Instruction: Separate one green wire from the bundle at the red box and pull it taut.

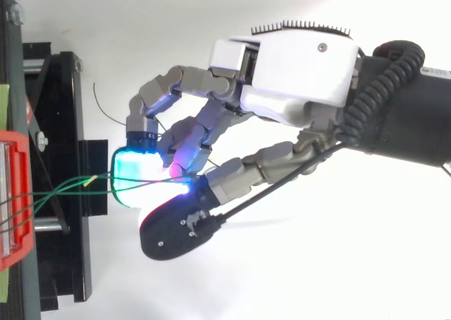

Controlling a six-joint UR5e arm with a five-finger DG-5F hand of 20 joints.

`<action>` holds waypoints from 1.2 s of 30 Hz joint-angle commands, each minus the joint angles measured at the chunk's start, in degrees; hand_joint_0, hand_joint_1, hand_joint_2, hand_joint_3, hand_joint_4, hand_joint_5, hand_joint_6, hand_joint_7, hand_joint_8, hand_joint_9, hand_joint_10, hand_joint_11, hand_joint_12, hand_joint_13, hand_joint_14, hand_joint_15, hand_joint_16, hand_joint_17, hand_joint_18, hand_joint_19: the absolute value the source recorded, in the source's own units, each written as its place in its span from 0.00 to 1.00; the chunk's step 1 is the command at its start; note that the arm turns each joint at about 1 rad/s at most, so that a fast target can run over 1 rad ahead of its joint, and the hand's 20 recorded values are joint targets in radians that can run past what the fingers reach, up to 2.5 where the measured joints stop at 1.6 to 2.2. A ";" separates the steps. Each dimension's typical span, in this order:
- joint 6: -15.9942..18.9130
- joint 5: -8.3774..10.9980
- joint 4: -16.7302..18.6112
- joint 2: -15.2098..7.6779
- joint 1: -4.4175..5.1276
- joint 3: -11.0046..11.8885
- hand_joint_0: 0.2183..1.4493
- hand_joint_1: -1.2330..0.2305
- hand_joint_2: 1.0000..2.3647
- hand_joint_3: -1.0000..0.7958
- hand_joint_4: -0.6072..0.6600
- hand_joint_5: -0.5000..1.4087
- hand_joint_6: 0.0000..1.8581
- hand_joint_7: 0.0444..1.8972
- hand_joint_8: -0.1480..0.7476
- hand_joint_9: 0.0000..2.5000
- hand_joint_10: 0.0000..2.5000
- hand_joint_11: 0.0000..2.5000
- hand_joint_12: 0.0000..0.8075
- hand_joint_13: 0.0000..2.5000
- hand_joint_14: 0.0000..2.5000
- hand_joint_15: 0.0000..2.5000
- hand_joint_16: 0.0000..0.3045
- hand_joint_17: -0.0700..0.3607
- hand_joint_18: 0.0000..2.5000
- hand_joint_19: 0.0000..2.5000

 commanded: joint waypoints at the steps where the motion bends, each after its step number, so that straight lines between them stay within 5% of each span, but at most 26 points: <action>1: 0.00 -0.08 -0.75 -0.01 -0.04 0.44 0.34 0.20 0.00 0.28 0.56 0.18 0.48 0.48 0.47 0.45 0.01 0.45 0.41 0.26 0.01 0.17 0.15 0.40 0.23 0.20; 7: 0.00 -0.08 -0.75 -0.01 -0.04 0.44 0.24 0.39 0.00 0.28 0.58 0.19 0.48 0.47 0.49 0.46 0.01 0.41 0.44 0.27 0.01 0.18 0.16 0.42 0.24 0.21; 11: 0.00 -0.08 -0.75 -0.01 -0.04 0.44 0.28 0.52 0.00 0.29 0.57 0.19 0.47 0.50 0.47 0.45 0.01 0.39 0.42 0.26 0.01 0.18 0.15 0.40 0.23 0.22; 19: 0.00 -0.08 -0.84 -0.01 0.05 0.44 0.29 0.36 0.01 0.40 0.57 0.19 0.47 0.51 0.48 0.44 0.01 0.39 0.43 0.26 0.01 0.18 0.15 0.40 0.22 0.22; 27: 0.00 -0.08 -0.75 -0.01 -0.04 0.44 0.32 0.28 0.00 0.28 0.57 0.19 0.47 0.49 0.46 0.43 0.01 0.37 0.42 0.26 0.01 0.18 0.15 0.40 0.23 0.22; 36: 0.00 -0.08 -0.84 -0.01 -0.04 0.44 0.29 0.26 0.00 0.28 0.57 0.19 0.47 0.49 0.46 0.43 0.01 0.36 0.42 0.26 0.01 0.17 0.15 0.40 0.23 0.21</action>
